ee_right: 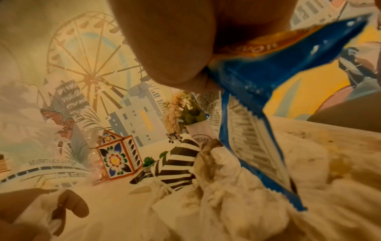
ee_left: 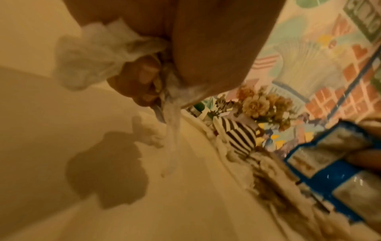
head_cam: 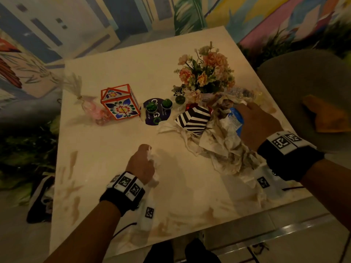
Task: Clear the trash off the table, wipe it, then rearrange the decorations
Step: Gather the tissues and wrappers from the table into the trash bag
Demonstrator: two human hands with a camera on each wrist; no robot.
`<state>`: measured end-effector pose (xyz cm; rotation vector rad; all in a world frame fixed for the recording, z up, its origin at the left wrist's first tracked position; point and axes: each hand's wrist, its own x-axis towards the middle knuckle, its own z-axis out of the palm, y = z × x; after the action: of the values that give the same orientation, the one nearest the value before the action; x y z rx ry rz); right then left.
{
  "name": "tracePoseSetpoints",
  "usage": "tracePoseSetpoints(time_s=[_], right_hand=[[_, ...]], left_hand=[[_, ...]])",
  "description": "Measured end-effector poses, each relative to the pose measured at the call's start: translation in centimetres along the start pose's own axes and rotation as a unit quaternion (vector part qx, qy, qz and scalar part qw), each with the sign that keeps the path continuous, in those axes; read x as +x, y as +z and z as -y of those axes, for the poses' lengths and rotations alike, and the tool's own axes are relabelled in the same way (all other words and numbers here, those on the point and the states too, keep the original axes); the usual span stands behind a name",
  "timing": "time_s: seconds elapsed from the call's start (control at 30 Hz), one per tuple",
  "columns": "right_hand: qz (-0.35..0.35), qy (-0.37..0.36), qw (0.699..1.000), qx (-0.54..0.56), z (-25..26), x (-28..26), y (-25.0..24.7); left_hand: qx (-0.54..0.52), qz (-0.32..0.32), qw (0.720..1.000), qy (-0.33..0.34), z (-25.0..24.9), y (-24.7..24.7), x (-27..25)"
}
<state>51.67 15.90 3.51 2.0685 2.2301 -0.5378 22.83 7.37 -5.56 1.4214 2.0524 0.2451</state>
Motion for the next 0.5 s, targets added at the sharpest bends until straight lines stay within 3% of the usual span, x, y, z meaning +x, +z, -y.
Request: tracePoseSetpoints(time_s=[0.1, 0.37, 0.5], right_hand=[[-0.009, -0.03, 0.999, 0.007, 1.5, -0.7, 0.4], [-0.005, -0.066, 0.997, 0.043, 4.4, -1.3, 1.1], [-0.011, -0.083, 0.995, 0.062, 5.8, -1.2, 0.6]], left_hand=[[0.03, 0.034, 0.999, 0.0, 0.9, 1.0, -0.3], [0.128, 0.029, 0.991, 0.037, 0.6, 2.3, -0.5], [0.166, 0.063, 0.983, 0.039, 0.0, 2.4, -0.8]])
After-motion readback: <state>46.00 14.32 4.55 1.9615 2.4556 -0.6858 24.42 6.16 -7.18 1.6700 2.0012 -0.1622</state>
